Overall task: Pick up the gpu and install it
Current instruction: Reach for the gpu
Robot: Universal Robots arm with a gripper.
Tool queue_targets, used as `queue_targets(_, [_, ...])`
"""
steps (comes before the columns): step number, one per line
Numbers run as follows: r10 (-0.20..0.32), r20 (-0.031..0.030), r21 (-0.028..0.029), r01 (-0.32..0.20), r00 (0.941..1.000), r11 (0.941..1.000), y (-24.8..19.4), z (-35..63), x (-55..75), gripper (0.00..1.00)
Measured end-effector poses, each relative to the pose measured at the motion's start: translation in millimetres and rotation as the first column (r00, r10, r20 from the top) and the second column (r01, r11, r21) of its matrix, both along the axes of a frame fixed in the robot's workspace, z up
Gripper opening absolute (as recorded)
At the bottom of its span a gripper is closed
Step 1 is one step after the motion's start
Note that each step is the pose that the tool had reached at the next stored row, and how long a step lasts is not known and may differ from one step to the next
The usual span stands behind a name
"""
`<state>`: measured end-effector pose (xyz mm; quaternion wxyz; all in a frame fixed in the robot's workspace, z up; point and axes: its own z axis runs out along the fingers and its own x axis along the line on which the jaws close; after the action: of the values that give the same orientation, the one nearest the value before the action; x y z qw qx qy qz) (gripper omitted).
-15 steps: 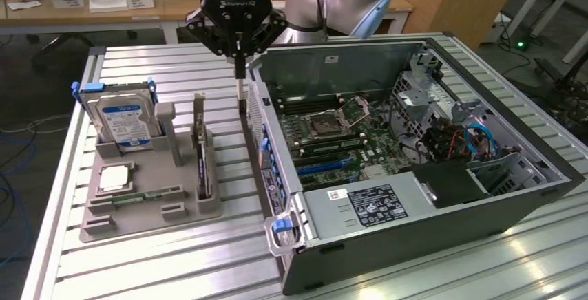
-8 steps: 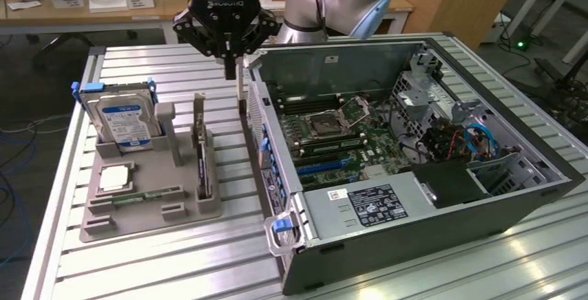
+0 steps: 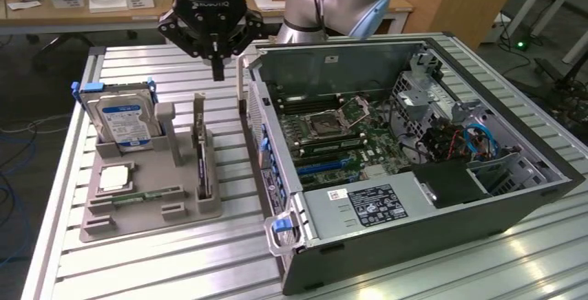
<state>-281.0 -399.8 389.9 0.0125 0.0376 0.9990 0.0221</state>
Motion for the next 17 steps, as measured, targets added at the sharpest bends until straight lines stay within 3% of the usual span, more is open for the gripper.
queue_targets(10, [-0.001,-0.0001,0.0,0.001,1.0,1.0,0.0,-0.5,-24.0,0.11])
queue_targets(17, [-0.003,-0.0107,0.0,0.003,0.9999,1.0,0.0,-1.2,-37.7,0.11])
